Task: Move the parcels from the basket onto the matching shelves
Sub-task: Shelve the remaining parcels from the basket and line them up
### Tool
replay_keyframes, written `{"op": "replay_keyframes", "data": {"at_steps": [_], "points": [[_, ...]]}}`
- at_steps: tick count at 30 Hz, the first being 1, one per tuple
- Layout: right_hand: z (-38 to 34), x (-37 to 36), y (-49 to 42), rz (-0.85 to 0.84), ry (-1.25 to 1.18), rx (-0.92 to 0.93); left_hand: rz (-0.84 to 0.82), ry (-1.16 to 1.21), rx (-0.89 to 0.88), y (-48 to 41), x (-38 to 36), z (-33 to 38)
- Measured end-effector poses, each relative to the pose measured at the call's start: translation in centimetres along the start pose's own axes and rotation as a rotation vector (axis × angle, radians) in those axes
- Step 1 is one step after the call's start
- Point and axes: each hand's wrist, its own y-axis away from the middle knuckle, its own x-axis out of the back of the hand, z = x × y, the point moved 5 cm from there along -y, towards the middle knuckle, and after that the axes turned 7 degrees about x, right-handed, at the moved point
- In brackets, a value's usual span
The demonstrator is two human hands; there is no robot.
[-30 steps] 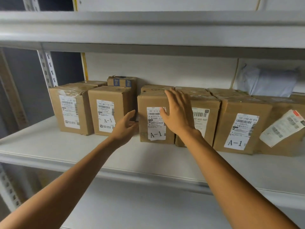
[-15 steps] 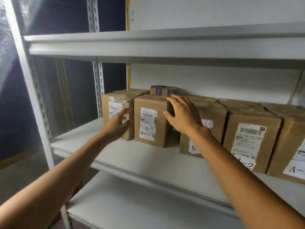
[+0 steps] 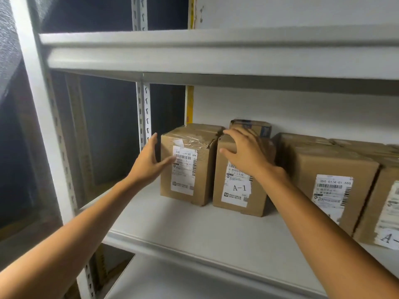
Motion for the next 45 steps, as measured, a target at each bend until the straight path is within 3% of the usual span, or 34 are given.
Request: {"op": "replay_keyframes", "data": {"at_steps": [8, 25, 45], "points": [[-0.8, -2.1, -1.1, 0.004, 0.096, -0.039, -0.258, 0.384, 0.080, -2.4, -3.3, -4.4], [2.6, 0.2, 2.6, 0.078, 0.244, 0.001, -0.248, 0.402, -0.018, -0.4, -9.0, -1.3], [2.9, 0.9, 3.5, 0.199, 0.144, 0.049, -0.062, 0.331, -0.045, 1.9, -9.2, -0.6]]}}
